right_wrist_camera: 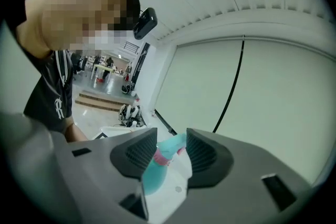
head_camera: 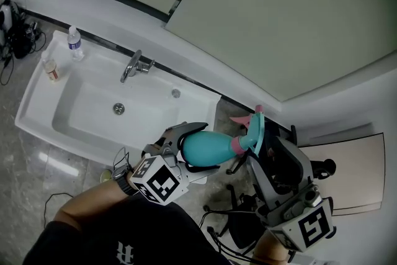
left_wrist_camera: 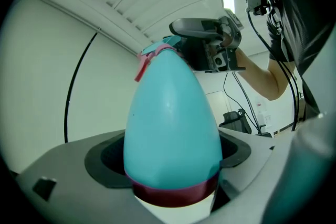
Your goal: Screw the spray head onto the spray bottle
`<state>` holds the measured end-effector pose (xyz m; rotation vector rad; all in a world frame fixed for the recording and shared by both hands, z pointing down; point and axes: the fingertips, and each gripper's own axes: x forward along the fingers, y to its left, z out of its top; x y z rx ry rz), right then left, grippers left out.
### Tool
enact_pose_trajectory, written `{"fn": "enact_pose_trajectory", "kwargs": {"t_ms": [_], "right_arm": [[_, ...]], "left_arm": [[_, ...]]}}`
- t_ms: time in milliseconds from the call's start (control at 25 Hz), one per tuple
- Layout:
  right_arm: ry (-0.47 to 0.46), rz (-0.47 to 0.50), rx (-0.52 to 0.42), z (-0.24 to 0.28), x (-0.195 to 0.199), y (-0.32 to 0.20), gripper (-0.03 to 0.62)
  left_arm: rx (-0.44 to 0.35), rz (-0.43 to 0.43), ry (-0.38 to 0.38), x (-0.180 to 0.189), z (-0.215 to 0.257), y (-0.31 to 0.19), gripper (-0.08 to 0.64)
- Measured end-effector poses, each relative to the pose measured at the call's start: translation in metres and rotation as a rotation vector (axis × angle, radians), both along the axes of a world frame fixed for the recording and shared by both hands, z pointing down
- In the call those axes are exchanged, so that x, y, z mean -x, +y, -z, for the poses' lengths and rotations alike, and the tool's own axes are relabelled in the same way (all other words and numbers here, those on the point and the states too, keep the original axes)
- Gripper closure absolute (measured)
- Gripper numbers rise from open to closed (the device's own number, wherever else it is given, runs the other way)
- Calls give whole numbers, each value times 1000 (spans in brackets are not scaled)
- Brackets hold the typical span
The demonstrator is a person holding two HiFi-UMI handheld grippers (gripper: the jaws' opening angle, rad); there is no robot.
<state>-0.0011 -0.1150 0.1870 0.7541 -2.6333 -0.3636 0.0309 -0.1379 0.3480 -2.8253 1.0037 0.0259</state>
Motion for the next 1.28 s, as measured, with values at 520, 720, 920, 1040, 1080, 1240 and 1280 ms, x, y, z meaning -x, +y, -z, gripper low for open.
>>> {"fn": "enact_pose_trajectory", "kwargs": {"t_ms": [520,720,920,1040,1080,1240,1280], "right_arm": [[-266,217,444,-31,-29,7,437],[-334,391,503,-22,-18,16,437],[-347,413,471,-25,-10,18,439],[-299,376,353,-25,-9,20,459],[-275,359,311,-25,-9,20,460],[-217,242,210,-24,-6,15,460],[-222,204,206,-24,-6,13,460]], "left_arm": [[-36,-39,10,-5,17,13,121],[-51,-89,-9,-14,21,23,121],[-47,-102,-22,-16,17,26,121],[-32,-105,-27,-15,16,26,121],[-25,-107,-26,-15,16,26,121],[-2,-84,-21,-13,17,21,121],[1,-72,-21,-12,17,19,121]]}}
